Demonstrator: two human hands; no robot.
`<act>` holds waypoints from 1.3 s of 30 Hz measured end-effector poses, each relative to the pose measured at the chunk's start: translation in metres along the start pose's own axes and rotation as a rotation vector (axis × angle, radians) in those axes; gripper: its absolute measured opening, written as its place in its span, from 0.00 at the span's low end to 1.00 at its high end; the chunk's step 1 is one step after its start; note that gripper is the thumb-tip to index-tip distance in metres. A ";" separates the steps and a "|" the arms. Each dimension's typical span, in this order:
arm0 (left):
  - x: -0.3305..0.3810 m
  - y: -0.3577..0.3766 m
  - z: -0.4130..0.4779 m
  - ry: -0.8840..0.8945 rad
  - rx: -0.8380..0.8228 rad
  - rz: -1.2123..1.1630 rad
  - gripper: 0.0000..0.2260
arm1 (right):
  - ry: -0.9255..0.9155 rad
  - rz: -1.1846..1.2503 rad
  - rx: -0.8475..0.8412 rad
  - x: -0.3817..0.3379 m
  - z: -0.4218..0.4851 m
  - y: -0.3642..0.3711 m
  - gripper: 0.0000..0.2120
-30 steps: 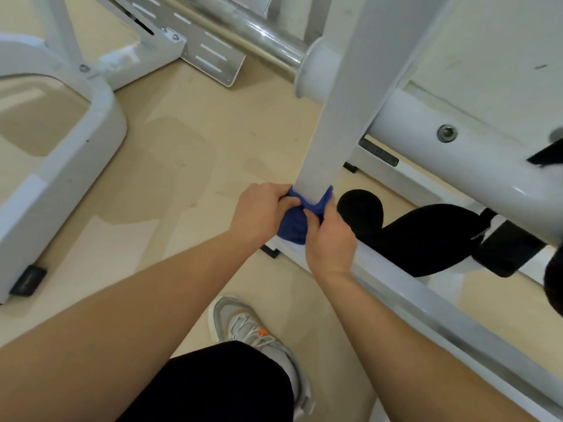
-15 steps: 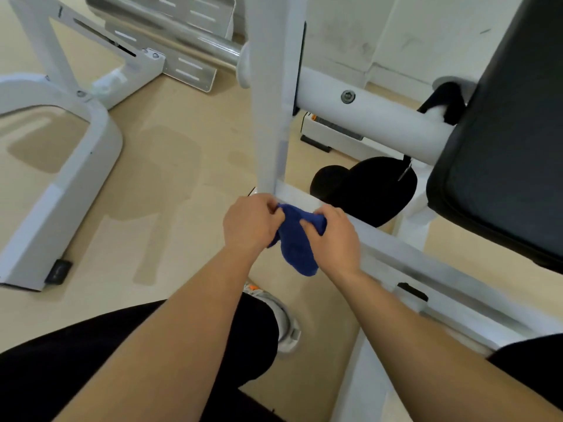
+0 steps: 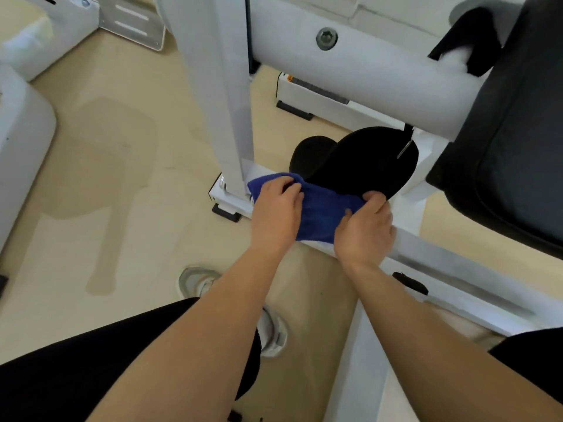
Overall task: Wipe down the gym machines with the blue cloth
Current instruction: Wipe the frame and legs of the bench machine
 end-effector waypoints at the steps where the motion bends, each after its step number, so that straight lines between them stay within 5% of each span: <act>1: -0.006 0.008 -0.006 0.091 -0.005 0.078 0.14 | -0.038 -0.044 0.046 0.006 -0.003 0.003 0.18; 6: -0.025 0.018 -0.017 0.213 -0.160 0.304 0.23 | -0.473 -0.151 0.018 0.020 -0.017 0.029 0.20; 14: -0.020 0.011 0.038 0.140 -0.259 0.442 0.22 | -0.594 -0.313 -0.261 -0.019 -0.001 0.044 0.30; 21: -0.005 0.021 -0.012 0.389 -0.315 0.499 0.23 | -0.466 -0.391 -0.280 0.036 -0.011 0.020 0.31; 33: -0.031 0.007 0.016 0.160 -0.200 0.476 0.23 | -0.567 -0.329 -0.285 -0.006 0.000 0.039 0.32; 39: 0.012 0.038 -0.027 0.408 -0.316 0.514 0.25 | -0.378 -0.342 -0.249 0.063 -0.031 0.017 0.36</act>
Point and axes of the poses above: each hand's wrist, its own z-axis towards the middle knuckle, its own y-axis out of the palm, x = y × z, the point moved 2 cm from there along z, towards the middle knuckle, and after that the axes turned 5 degrees about -y, right-handed, at the moved point
